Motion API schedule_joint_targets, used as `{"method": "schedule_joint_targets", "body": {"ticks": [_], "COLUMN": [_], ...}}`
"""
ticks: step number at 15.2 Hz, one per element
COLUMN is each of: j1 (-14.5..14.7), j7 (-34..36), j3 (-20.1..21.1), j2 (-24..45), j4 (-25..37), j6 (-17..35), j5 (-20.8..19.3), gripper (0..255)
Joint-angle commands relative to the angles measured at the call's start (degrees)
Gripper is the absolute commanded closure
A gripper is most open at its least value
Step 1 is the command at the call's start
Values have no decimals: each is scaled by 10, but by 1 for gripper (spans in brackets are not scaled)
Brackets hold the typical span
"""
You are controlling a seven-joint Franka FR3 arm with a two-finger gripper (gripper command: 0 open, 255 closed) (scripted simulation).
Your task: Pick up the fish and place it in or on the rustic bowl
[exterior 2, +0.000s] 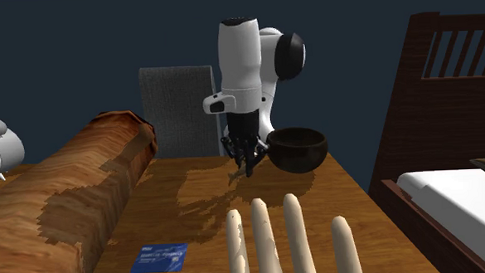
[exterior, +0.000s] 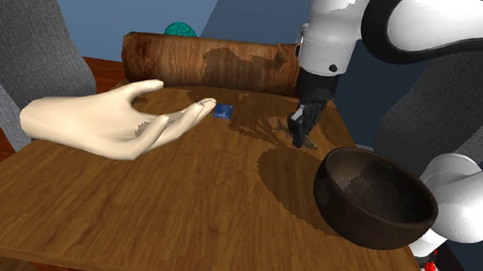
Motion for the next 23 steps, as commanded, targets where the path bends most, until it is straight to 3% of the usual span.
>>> {"method": "schedule_joint_targets", "body": {"ticks": [1,23], "j1": [-1,-13], "j7": [0,15], "j3": [-3,-18], "j2": [0,49], "j4": [15,223], "j6": [-16,-175], "j5": [-2,-23], "gripper": [255,255]}}
